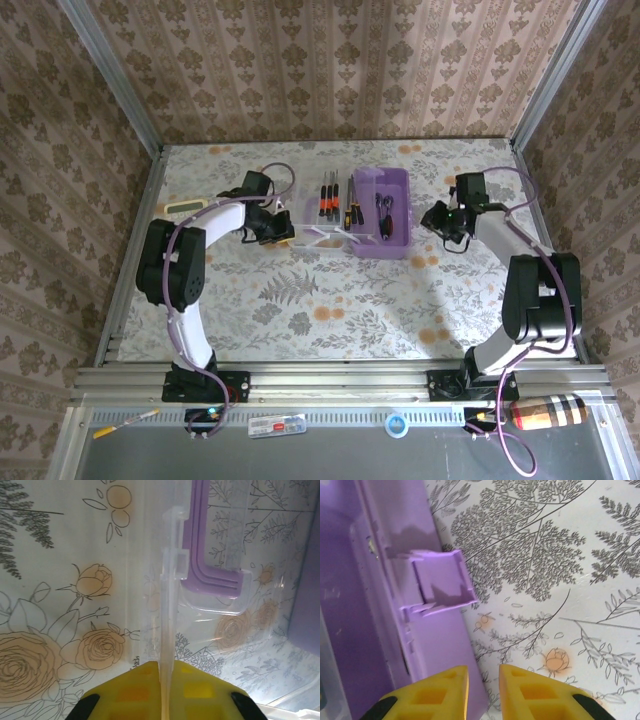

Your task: Pack the tool kit

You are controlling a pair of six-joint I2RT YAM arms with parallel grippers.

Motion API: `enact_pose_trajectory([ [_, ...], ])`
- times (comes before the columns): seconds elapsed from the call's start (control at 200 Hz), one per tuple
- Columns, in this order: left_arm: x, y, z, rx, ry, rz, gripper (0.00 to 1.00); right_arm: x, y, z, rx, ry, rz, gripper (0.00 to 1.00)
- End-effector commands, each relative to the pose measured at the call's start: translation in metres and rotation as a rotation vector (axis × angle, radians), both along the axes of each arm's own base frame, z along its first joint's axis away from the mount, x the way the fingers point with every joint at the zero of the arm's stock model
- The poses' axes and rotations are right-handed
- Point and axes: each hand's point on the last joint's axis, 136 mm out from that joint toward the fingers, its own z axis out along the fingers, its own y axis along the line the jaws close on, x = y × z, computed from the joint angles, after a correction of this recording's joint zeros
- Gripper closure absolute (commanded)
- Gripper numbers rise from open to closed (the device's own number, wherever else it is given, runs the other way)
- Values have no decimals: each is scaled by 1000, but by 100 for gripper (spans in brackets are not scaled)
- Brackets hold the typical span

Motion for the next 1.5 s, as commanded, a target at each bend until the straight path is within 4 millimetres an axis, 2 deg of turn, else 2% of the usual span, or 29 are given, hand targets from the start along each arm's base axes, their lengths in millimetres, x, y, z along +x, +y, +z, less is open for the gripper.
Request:
enact_pose_trajectory([
  [0.0,2,18,12,84,-13,24,100,1,3,-24,32,54,-16,78],
  [0.15,2,25,27,135,-48,17,100,7,15,-39,60,79,2,79],
  [0.315,0,33,44,226,-94,-1,100,11,38,-49,89,92,42,79],
  [0.565,-6,40,71,350,-148,-33,100,20,66,-51,132,89,99,79],
  [0.77,-12,40,99,409,-175,-65,100,19,85,-48,149,80,128,79],
  [0.79,-18,29,103,410,-185,-96,100,19,86,-49,150,81,130,79],
  [1.045,-39,-9,135,409,-217,-202,100,15,107,-57,169,95,164,80],
  [1.495,-72,-75,168,375,-233,-356,100,8,108,-60,177,100,172,79],
])
